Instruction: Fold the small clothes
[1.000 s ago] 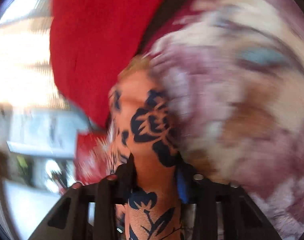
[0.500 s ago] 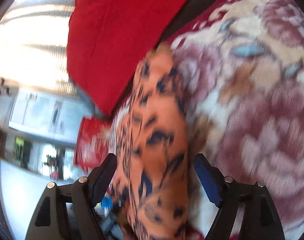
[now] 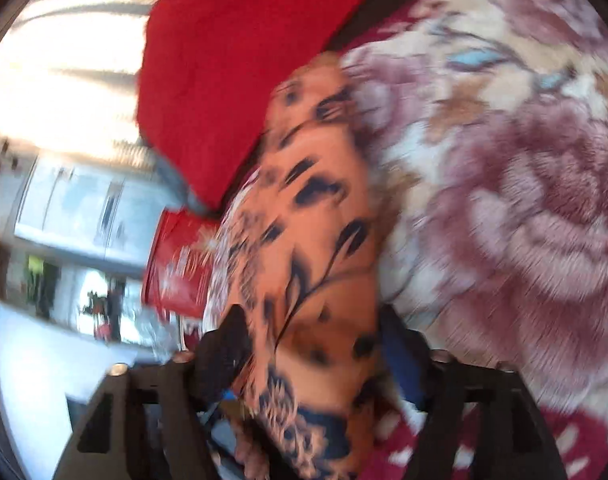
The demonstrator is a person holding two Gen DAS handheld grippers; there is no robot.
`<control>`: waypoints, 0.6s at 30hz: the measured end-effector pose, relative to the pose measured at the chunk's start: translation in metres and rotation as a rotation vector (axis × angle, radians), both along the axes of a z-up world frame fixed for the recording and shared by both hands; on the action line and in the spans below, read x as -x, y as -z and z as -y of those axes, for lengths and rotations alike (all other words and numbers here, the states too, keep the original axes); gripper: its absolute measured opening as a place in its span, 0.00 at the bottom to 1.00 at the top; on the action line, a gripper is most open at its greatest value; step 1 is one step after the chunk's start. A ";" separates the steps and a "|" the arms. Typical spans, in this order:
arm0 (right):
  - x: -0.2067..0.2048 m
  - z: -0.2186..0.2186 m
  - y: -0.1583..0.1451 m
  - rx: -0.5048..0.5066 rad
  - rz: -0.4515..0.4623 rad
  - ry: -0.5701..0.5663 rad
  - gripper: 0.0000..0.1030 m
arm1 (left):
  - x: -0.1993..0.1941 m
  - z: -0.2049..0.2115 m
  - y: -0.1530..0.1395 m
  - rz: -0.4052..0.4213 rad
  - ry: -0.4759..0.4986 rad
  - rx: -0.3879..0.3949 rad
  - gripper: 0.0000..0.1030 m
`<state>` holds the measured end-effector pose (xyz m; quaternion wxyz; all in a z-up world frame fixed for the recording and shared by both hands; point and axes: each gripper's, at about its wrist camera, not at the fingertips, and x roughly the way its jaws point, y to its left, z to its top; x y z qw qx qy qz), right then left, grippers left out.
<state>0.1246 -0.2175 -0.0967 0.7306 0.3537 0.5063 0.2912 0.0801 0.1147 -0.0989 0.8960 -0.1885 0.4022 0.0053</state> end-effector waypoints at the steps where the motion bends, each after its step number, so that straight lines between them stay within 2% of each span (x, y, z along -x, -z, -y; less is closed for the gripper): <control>1: 0.001 -0.006 0.002 0.058 -0.010 -0.023 0.72 | 0.000 0.000 0.000 -0.001 -0.002 0.001 0.70; 2: 0.000 -0.010 0.012 0.127 -0.030 -0.054 0.46 | 0.000 0.002 0.000 -0.001 -0.005 -0.001 0.70; 3: 0.000 -0.008 0.018 0.125 -0.035 -0.052 0.40 | -0.001 0.003 0.000 -0.004 0.000 -0.002 0.70; 4: 0.000 -0.002 0.021 0.094 -0.042 -0.036 0.39 | -0.001 0.004 0.000 -0.004 0.002 -0.006 0.70; 7: 0.003 -0.004 0.016 0.123 -0.024 -0.035 0.39 | -0.002 0.005 0.001 -0.002 0.001 -0.020 0.70; 8: 0.005 -0.009 0.013 0.120 -0.026 -0.033 0.45 | -0.002 0.004 0.001 -0.004 0.000 -0.018 0.70; 9: 0.006 -0.007 0.012 0.112 -0.033 -0.026 0.56 | -0.002 0.004 0.001 -0.003 -0.003 -0.014 0.70; 10: 0.009 -0.004 0.010 0.096 -0.037 -0.021 0.60 | -0.002 0.003 0.001 -0.002 -0.004 -0.013 0.70; 12: 0.014 -0.005 0.004 0.077 -0.028 -0.025 0.75 | -0.002 0.004 0.001 -0.003 -0.003 -0.014 0.70; 14: 0.023 -0.003 0.000 0.091 0.001 -0.040 0.78 | -0.003 0.003 0.001 -0.002 -0.004 -0.011 0.70; 16: 0.024 -0.012 0.003 0.195 0.014 -0.073 0.57 | -0.003 0.004 0.001 -0.004 -0.003 -0.008 0.70; 18: 0.022 -0.010 0.002 0.176 -0.012 -0.050 0.44 | -0.002 0.003 0.000 -0.003 -0.001 -0.003 0.70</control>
